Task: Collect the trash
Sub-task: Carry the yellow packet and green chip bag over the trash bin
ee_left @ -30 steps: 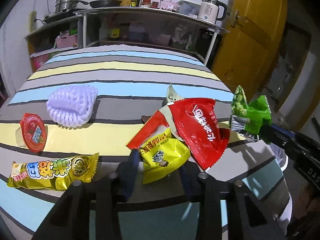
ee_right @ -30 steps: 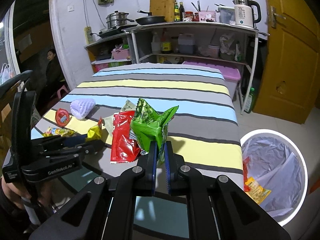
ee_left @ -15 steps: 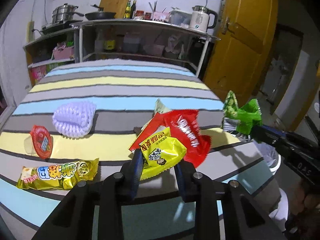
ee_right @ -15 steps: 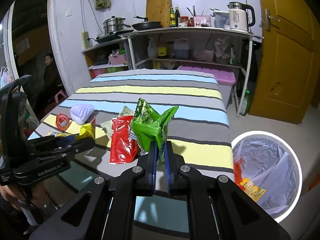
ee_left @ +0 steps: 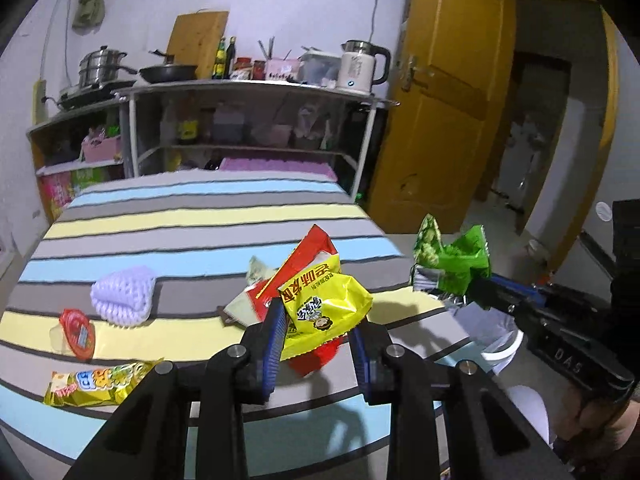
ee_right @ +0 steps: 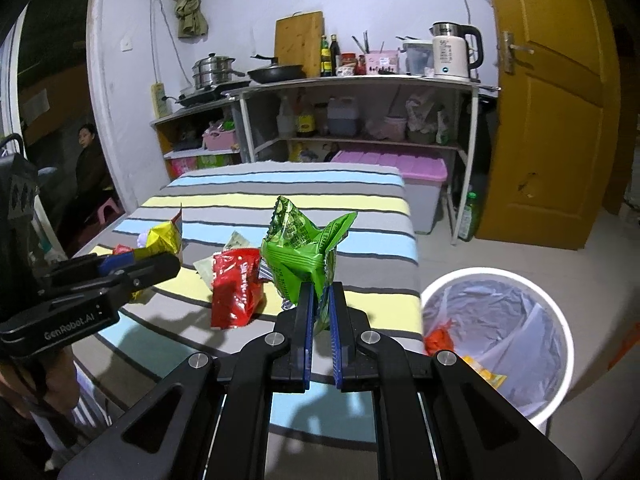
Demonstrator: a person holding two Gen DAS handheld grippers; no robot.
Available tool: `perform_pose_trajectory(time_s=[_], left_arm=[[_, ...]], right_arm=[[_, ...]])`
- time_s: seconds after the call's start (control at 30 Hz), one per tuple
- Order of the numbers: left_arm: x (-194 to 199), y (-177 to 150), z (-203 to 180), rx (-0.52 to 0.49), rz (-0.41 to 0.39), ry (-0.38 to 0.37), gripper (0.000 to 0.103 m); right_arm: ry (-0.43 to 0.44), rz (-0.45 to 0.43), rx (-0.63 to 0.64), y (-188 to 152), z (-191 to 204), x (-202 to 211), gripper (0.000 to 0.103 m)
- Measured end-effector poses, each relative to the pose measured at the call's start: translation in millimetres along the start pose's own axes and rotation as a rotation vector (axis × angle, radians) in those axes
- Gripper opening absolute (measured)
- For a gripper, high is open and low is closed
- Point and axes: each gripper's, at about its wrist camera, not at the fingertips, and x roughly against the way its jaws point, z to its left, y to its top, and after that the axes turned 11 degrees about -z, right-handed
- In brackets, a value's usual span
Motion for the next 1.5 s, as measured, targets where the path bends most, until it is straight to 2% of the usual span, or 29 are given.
perform_pose_trajectory(time_s=[0.4,0.77,1.5], left_arm=[[0.5,17.9,-39.5,-0.039,-0.039,-0.077,0.031],[-12.1,22.5,-74.7,-0.070,-0.038,-0.140,0.031],[-69.4,9.2,-144.3,-0.144,0.038,-0.251,0.031]], right_arm=[[-0.070,-0.036,-0.024,1.9,-26.1,30.2,0.008],[-0.135,-0.054,-0.056,-1.0,-52.2,47.4,0.008],[-0.246,-0.035,-0.152,-17.7,-121.0,53.2,0.008]])
